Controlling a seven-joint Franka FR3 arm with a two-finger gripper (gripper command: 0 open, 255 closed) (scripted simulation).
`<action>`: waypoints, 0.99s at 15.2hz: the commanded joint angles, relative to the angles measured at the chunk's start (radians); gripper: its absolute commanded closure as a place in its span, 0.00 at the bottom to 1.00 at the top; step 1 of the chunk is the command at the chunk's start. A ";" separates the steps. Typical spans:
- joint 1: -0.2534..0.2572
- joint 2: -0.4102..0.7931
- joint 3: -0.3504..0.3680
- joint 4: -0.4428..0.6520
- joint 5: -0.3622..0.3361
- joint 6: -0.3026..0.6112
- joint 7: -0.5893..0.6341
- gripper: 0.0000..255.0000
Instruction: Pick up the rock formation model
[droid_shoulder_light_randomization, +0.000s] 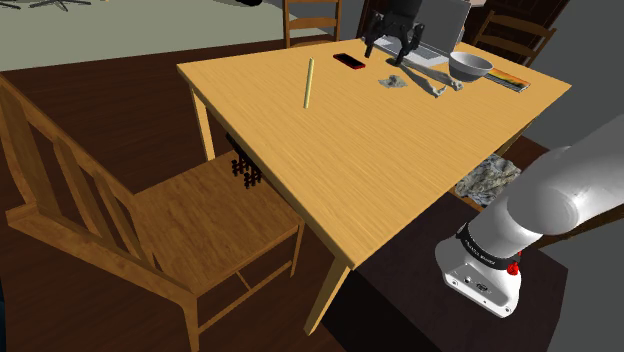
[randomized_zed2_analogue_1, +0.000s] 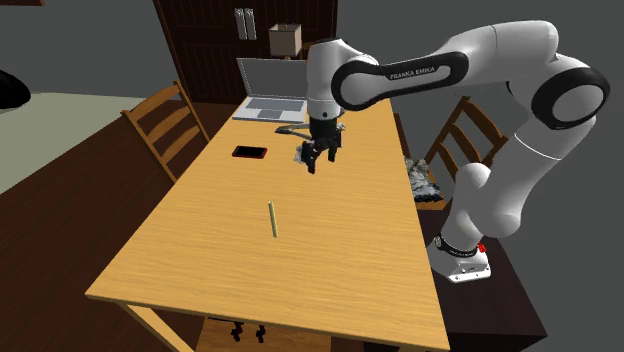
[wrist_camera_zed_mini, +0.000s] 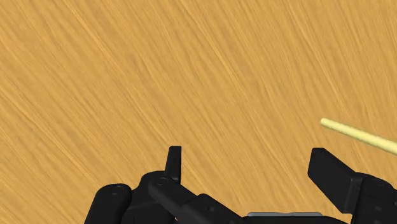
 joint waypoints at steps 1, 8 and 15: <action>-0.017 0.082 -0.014 0.070 0.012 -0.006 0.050 0.00; -0.082 0.333 -0.079 0.296 0.065 -0.045 0.194 0.00; -0.165 0.560 -0.145 0.514 0.141 -0.104 0.327 0.00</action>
